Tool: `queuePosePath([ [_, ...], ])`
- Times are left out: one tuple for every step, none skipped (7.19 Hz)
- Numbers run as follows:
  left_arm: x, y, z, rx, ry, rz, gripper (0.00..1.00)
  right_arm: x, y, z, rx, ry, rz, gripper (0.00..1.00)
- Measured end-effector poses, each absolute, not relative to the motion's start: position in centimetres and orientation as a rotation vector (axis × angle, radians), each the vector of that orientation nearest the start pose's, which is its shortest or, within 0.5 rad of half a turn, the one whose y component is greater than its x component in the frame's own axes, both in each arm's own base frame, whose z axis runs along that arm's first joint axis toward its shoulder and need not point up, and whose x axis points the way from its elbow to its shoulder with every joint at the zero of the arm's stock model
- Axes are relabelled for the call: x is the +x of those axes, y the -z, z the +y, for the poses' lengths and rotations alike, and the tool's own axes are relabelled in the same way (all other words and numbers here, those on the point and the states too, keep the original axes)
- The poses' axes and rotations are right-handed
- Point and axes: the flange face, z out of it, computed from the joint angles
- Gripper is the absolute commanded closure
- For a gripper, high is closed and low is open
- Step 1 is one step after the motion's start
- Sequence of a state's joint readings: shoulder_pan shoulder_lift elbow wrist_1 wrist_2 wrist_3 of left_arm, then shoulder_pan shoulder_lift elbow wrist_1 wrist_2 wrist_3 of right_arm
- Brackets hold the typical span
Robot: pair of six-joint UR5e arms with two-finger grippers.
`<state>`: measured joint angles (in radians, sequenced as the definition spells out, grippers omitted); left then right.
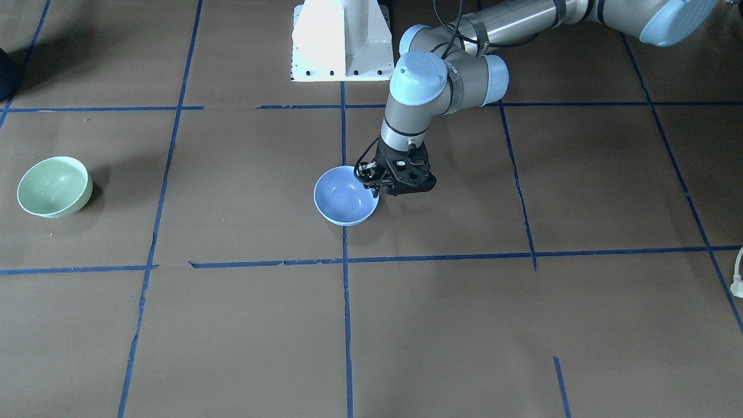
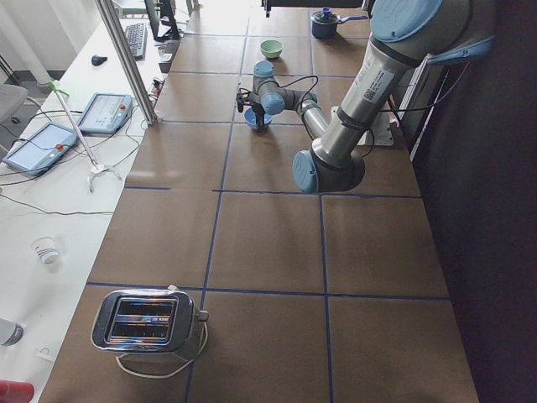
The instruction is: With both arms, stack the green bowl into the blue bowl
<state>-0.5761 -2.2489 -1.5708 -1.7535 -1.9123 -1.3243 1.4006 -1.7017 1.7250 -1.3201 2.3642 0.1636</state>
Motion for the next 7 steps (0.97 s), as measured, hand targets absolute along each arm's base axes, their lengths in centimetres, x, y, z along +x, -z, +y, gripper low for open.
queuePosePath([
  [49.5,-25.1,-47.9,0.047,0.09,0.891,0.0,-1.6,-61.0,-45.5,0.128,0.121,-0.842,0.0],
  [43.7,-28.2,-49.0,0.06,0.004,0.865,0.0,-1.7,-60.6,-45.5,0.13,0.125,-0.852,0.0],
  [37.0,-32.9,-50.0,0.072,-0.087,0.836,0.0,-1.8,-60.5,-45.5,0.13,0.127,-0.856,0.0],
  [28.7,-39.0,-51.1,0.08,-0.172,0.812,0.0,-1.9,-60.4,-45.5,0.13,0.128,-0.858,0.0],
  [20.1,-45.1,-51.4,0.091,-0.235,0.796,0.0,-2.0,-60.3,-45.6,0.129,0.13,-0.859,0.0],
  [11.7,-51.0,-50.6,0.099,-0.256,0.785,0.0,-2.1,-60.3,-45.7,0.129,0.132,-0.86,0.0],
  [4.7,-56.1,-48.6,0.094,-0.233,0.782,0.0,-2.2,-60.3,-45.7,0.127,0.13,-0.859,0.0],
])
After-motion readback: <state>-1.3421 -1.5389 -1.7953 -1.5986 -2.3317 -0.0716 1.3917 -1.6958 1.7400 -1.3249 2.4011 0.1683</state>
